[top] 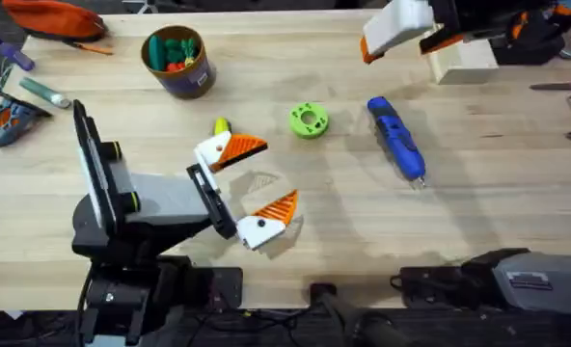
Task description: Pick up the gripper from the table and insert it into the empty holder that is missing its gripper. Then pick up a screw, insert it into the mounting hole, and use the screwdriver to tighten it. Finally, clean up the table by picking up the vegetable and placing it into the bucket.
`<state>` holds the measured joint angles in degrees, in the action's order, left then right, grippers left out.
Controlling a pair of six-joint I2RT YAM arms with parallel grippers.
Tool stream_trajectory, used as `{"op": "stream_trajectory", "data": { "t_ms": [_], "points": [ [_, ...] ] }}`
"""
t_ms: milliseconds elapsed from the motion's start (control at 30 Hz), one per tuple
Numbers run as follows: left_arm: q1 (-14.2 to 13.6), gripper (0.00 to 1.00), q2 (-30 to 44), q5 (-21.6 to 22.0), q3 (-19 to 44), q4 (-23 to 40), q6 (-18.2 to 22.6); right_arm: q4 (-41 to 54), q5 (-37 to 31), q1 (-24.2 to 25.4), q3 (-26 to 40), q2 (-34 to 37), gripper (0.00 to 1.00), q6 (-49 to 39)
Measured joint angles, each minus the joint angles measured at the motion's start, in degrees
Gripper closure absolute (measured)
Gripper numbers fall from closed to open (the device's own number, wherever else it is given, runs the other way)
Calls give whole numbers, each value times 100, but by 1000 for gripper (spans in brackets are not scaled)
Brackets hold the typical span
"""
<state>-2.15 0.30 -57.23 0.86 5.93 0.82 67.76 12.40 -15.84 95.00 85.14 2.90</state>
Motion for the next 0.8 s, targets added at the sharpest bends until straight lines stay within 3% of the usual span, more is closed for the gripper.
{"op": "stream_trajectory", "data": {
  "t_ms": [200,433,800],
  "points": [
    [0,16,-1,0,-2,0,1,131,-349,-96,0,0,10,50],
    [0,16,0,0,-2,0,0,183,-1150,-964,6,46,9,245],
    [0,15,-1,0,0,0,1,280,-1515,-1334,15,996,19,954]
  ]
}}
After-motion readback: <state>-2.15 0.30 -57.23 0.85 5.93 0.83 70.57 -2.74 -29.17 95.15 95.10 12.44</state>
